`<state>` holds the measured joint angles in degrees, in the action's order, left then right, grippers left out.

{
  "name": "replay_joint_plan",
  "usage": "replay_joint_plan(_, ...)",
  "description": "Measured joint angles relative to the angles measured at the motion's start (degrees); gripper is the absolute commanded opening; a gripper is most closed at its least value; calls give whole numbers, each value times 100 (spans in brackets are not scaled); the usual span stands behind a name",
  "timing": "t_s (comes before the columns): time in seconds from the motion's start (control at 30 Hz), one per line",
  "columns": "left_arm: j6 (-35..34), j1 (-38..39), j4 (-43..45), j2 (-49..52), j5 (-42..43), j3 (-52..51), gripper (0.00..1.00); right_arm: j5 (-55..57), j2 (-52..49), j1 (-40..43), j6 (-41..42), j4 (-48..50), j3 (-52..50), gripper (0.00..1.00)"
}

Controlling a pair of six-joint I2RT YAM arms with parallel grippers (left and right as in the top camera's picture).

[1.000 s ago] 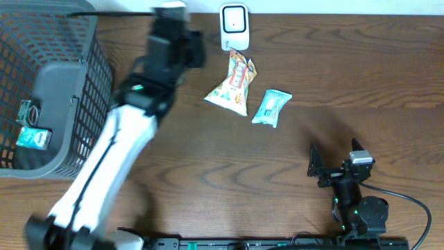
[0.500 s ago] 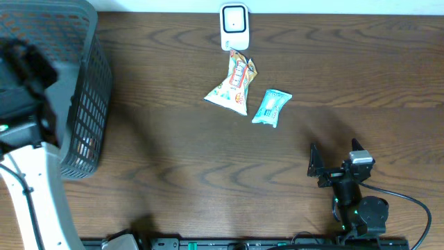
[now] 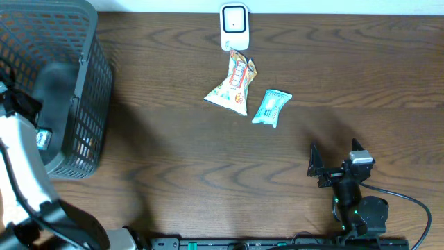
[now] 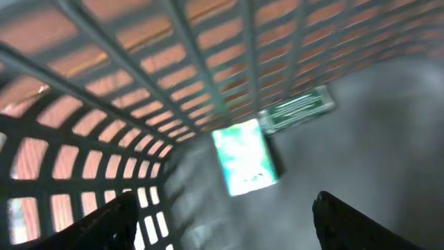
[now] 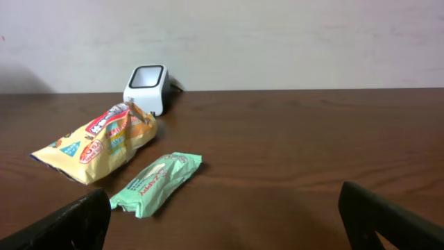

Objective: Scan the item barcode
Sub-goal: 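Reach into the basket and grasp the small white-green pack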

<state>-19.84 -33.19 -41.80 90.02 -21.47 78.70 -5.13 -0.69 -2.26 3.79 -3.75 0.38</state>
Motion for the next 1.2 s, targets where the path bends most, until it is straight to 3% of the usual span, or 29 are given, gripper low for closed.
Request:
replay_joint_plan(0.67, -549, -4, 817, 2057, -275, -42, 77, 0, 0, 0, 0, 0, 0, 99)
replay_joint_plan(0.9, -575, -4, 1025, 2472, -227, -44, 61, 0, 0, 0, 0, 0, 0, 99)
replay_joint_plan(1.07, -581, -4, 1051, 2518, -92, -44, 32, 0, 0, 0, 0, 0, 0, 99)
replay_joint_plan(1.13, -555, -4, 1027, 2518, -92, -44, 15, 0, 0, 0, 0, 0, 0, 99)
replay_joint_plan(1.2, -584, -2, 984, 2514, -105, -28, 8, 0, 0, 0, 0, 0, 0, 99)
